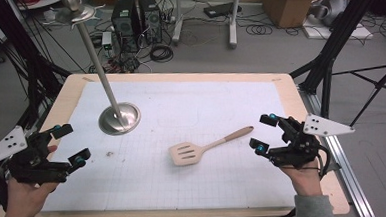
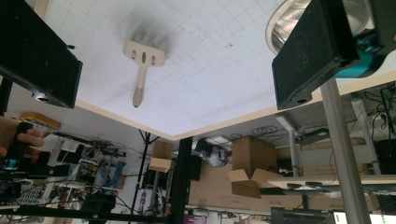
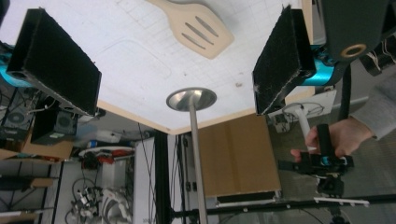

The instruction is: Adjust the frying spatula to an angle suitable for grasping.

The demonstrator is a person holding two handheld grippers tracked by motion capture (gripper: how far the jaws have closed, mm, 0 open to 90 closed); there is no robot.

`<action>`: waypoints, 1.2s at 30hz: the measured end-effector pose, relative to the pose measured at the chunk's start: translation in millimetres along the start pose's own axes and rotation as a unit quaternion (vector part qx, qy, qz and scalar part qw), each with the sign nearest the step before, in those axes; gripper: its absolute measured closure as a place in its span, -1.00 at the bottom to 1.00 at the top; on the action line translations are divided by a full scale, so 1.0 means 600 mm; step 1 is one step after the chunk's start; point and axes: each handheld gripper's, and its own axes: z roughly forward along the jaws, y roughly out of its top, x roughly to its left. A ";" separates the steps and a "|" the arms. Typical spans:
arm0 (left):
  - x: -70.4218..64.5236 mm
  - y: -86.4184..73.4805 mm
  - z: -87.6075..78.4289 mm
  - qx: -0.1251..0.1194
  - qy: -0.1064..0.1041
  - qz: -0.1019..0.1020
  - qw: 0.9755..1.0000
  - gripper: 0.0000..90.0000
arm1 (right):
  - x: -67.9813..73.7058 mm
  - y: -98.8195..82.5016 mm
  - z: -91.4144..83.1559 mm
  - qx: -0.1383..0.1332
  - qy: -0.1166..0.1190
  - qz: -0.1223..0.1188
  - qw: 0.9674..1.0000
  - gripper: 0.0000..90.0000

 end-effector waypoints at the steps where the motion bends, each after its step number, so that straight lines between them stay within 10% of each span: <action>1: 0.000 0.000 -0.001 0.001 0.001 -0.001 1.000 -0.96 | -0.001 -0.001 0.002 0.003 -0.001 0.003 1.000 -0.67; 36: 0.005 -0.019 -0.011 0.017 0.019 -0.009 1.000 -0.96 | -0.049 -0.072 0.083 0.088 -0.037 0.005 0.995 0.72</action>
